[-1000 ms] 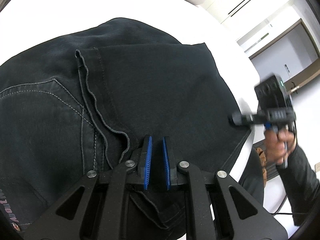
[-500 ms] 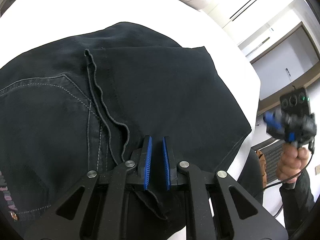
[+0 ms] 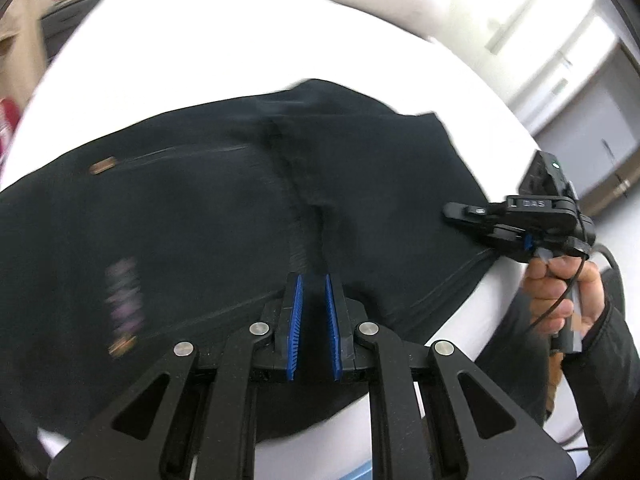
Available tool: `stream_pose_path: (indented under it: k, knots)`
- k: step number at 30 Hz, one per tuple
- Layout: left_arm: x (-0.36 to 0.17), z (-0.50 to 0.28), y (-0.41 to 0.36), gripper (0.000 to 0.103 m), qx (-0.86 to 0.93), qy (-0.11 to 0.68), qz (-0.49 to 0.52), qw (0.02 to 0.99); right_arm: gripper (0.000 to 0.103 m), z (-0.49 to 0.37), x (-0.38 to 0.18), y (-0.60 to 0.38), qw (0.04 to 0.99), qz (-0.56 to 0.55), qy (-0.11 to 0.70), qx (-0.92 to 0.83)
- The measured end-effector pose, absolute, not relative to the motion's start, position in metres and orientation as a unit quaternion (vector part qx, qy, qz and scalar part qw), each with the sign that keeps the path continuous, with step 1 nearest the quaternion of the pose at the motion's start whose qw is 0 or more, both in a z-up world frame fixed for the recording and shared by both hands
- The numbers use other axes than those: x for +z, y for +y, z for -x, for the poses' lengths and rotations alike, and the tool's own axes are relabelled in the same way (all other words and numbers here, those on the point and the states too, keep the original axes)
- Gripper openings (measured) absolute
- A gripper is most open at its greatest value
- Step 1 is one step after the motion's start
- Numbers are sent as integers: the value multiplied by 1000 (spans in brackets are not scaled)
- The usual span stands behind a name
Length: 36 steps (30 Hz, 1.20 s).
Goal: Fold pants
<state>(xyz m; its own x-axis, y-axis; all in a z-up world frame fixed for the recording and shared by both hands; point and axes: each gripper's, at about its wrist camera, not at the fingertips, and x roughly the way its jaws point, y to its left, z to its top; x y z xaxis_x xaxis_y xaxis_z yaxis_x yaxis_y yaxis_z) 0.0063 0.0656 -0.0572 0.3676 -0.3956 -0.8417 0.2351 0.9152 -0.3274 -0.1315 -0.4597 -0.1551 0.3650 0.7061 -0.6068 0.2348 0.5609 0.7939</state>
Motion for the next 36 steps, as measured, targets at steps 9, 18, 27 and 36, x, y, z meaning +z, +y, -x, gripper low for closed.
stream_pose_path:
  k: [9,18,27,36]
  knots:
    - [-42,84,212,11,-72,470,278,835,53,131,-114,-424,740,-411,495,195]
    - [-76,106,250,47,-61,455,419,784,51,124,-107,-380,693,-457,487,272]
    - [-115,100,257,82,-79,406,554,723,50,120,-109,-356,681,-455,497,288]
    - [-136,83,265,42,-77,402,605,683,46,116,-108,-353,675,-449,505,297]
